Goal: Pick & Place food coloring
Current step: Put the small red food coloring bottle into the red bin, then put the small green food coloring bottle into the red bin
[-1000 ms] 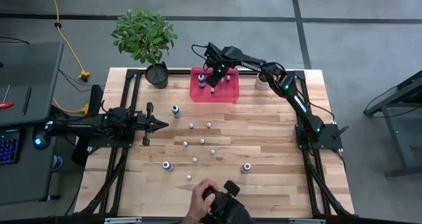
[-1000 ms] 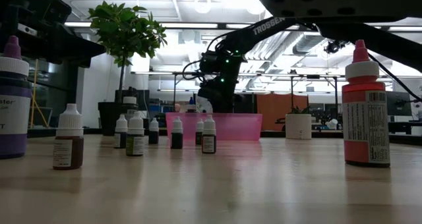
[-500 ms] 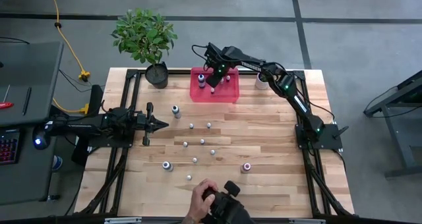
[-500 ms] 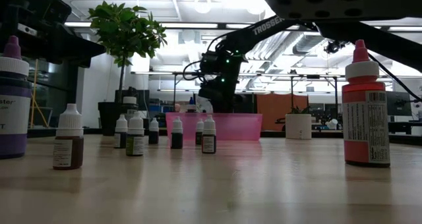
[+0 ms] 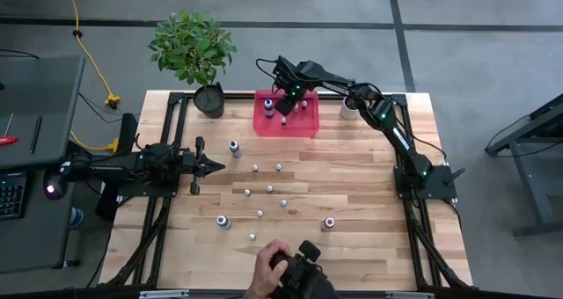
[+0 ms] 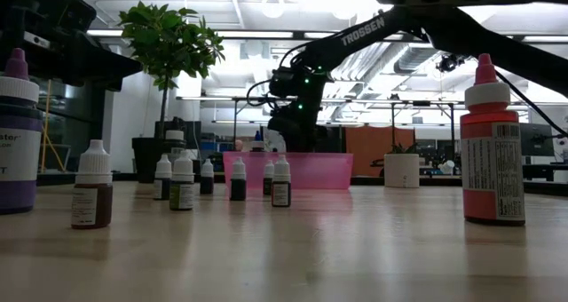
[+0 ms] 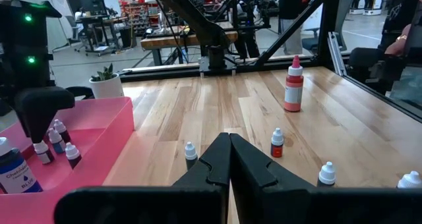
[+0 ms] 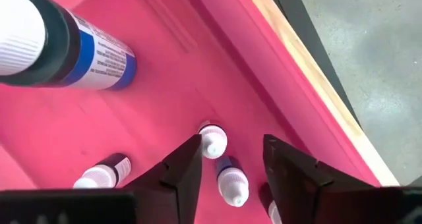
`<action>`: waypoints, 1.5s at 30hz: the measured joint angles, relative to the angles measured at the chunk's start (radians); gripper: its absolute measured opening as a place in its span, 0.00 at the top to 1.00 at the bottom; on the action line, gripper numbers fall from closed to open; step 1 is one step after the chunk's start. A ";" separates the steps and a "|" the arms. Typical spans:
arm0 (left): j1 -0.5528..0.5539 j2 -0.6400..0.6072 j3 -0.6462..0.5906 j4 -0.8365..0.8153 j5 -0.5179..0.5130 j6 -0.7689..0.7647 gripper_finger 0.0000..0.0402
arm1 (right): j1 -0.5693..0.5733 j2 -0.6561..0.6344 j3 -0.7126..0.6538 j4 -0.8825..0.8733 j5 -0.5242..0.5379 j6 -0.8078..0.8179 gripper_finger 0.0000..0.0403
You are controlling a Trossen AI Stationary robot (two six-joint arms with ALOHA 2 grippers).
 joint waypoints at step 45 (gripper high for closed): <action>0.000 0.000 0.000 0.000 0.000 0.000 1.00 | 0.296 -0.476 0.001 -0.252 -0.202 -0.425 0.46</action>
